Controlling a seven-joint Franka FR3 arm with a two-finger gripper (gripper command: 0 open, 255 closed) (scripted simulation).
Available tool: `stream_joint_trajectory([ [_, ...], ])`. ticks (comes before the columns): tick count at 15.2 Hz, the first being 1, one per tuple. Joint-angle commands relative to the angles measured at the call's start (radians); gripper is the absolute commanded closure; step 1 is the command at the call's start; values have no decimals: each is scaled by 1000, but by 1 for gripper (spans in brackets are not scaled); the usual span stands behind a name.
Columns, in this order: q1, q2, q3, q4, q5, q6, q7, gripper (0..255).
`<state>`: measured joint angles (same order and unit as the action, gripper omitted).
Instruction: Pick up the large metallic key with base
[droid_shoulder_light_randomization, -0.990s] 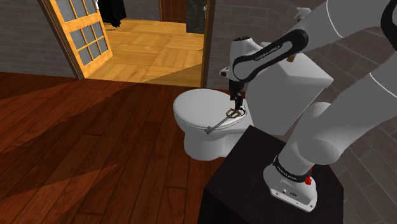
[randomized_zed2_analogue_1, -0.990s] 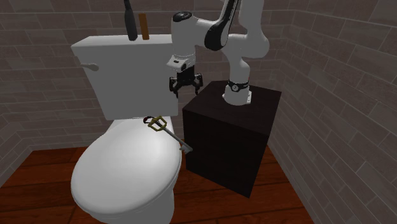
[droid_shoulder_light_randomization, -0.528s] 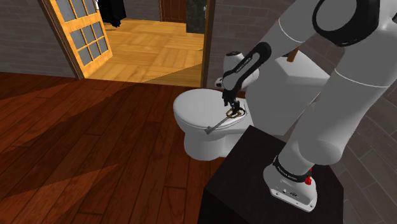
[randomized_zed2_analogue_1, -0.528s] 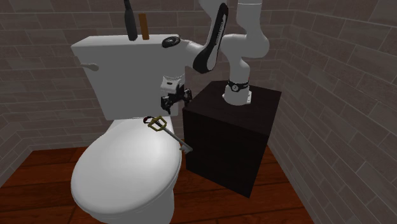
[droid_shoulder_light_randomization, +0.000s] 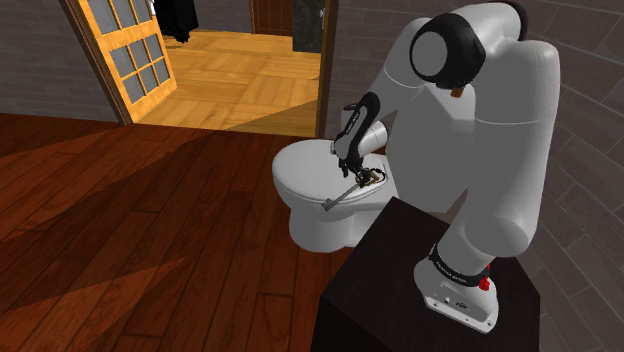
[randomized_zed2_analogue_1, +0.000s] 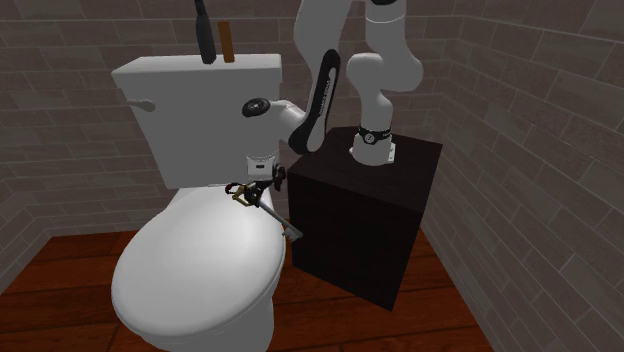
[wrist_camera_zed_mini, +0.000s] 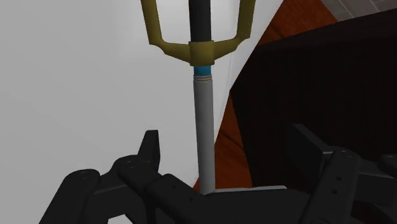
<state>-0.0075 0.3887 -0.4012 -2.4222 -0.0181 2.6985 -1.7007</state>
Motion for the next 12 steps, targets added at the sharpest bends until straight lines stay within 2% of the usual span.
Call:
stream_joint_trajectory([
  [1, -19, 41, 21, 20, 13, 22, -30, 0],
  [7, -55, 139, 65, 47, 51, 92, -46, 0],
  [9, -55, 139, 65, 47, 50, 93, -45, 0],
  [10, -55, 139, 66, 47, 51, 93, -45, 255],
  [12, -55, 140, 66, 46, 51, 94, -45, 255],
])
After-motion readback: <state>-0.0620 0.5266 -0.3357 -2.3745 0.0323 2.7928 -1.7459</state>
